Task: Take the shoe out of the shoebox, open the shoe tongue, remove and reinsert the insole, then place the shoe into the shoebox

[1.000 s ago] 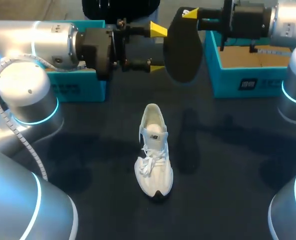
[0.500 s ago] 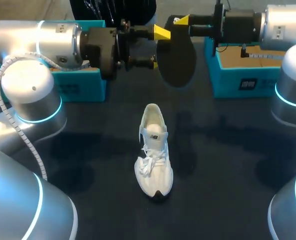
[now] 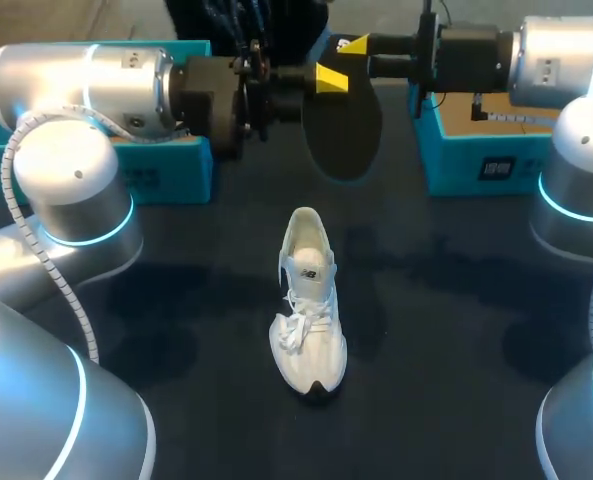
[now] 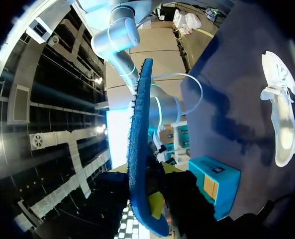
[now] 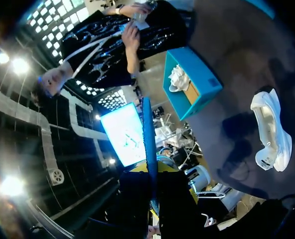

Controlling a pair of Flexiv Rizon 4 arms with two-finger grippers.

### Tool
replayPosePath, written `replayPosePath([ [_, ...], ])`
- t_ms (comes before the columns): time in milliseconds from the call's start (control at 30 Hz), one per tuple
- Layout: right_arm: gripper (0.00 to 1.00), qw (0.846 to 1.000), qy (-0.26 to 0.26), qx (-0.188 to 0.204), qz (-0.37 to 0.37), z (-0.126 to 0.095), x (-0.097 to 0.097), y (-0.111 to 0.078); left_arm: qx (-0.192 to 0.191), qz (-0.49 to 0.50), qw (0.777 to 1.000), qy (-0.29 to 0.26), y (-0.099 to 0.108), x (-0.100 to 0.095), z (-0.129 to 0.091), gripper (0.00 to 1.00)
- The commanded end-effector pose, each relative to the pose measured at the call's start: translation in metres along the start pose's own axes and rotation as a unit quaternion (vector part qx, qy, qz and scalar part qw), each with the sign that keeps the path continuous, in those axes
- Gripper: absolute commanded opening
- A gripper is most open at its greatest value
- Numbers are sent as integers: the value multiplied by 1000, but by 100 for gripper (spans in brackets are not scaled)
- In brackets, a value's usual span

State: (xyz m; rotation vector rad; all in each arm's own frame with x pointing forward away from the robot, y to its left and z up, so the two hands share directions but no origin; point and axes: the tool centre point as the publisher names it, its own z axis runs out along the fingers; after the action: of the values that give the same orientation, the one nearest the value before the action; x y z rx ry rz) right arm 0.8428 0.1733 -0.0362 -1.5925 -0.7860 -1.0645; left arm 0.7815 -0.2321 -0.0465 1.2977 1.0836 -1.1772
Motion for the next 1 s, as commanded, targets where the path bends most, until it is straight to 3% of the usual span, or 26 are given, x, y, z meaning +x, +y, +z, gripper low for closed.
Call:
replayPosePath([
  [33,0,1000,0,-2,0,3,0,0,1,0,1000,-2,0,2,1,0],
  [267,0,1000,3,-2,-12,4,-3,0,3,1,1000,-1,-3,2,1,0],
  [300,44,1000,5,2,-23,3,-3,0,4,1,1000,0,-3,2,0,0],
  [333,100,999,8,-1,-36,1,-3,0,8,-2,1000,-3,-4,1,0,0],
  [733,100,986,28,16,-163,-34,-19,-14,10,-16,1000,-5,-3,-4,-11,0],
  [767,100,985,23,2,-169,-38,-19,-14,10,-17,1000,-5,-3,-4,-11,0],
  [1000,100,985,23,2,-169,-38,-19,-14,0,-22,1000,2,-2,-3,-15,0],
])
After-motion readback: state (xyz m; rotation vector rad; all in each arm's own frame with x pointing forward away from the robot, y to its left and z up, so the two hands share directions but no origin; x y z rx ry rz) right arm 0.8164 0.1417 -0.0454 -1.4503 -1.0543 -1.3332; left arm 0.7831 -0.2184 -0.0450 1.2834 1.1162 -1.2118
